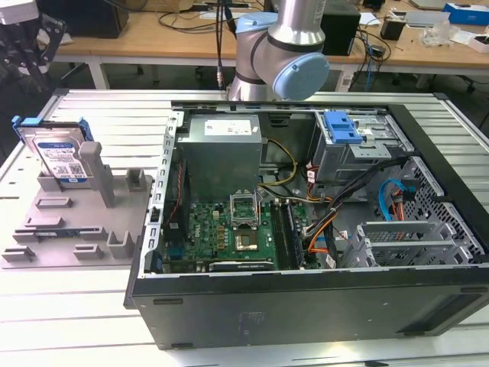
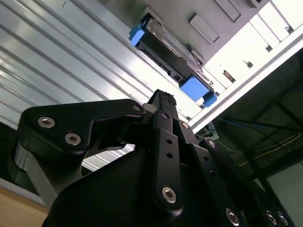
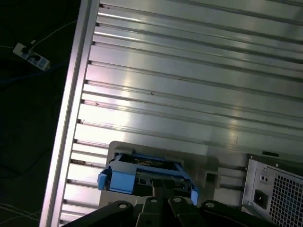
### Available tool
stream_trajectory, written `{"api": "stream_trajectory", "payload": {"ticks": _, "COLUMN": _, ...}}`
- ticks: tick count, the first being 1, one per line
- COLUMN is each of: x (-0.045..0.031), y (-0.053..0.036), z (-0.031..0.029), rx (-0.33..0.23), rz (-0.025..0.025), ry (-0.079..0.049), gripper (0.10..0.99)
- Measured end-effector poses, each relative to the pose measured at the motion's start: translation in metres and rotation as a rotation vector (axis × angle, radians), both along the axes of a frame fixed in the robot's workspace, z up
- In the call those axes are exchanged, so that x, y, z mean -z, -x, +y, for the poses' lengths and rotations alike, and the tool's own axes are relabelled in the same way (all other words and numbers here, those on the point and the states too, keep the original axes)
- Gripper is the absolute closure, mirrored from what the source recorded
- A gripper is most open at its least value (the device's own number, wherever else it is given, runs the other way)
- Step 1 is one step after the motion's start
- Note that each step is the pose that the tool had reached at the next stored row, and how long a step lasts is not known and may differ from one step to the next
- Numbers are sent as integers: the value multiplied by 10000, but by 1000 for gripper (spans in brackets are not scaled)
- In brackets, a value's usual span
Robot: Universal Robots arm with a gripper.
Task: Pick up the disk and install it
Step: 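Pick up the disk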
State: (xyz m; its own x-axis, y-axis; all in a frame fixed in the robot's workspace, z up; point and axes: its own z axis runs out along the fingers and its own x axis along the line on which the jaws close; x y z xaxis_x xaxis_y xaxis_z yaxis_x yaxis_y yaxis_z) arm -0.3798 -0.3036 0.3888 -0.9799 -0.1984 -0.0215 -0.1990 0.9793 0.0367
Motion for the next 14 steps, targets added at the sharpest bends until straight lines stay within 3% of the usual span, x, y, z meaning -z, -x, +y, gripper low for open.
{"api": "stream_trajectory", "payload": {"ticks": 1, "x": 2, "y": 0, "z": 0, "rx": -235, "rz": 5, "ry": 13, "gripper": 973}}
{"api": "stream_trajectory", "payload": {"ticks": 6, "x": 9, "y": 0, "z": 0, "rx": -1409, "rz": 36, "ry": 74, "gripper": 671}}
{"api": "stream_trajectory", "payload": {"ticks": 7, "x": 11, "y": 1, "z": 0, "rx": -1545, "rz": 36, "ry": 78, "gripper": 671}}
{"api": "stream_trajectory", "payload": {"ticks": 8, "x": 13, "y": 0, "z": 0, "rx": -1781, "rz": 36, "ry": 82, "gripper": 604}}
{"api": "stream_trajectory", "payload": {"ticks": 14, "x": 16, "y": 1, "z": 0, "rx": -3246, "rz": 20, "ry": 86, "gripper": 604}}
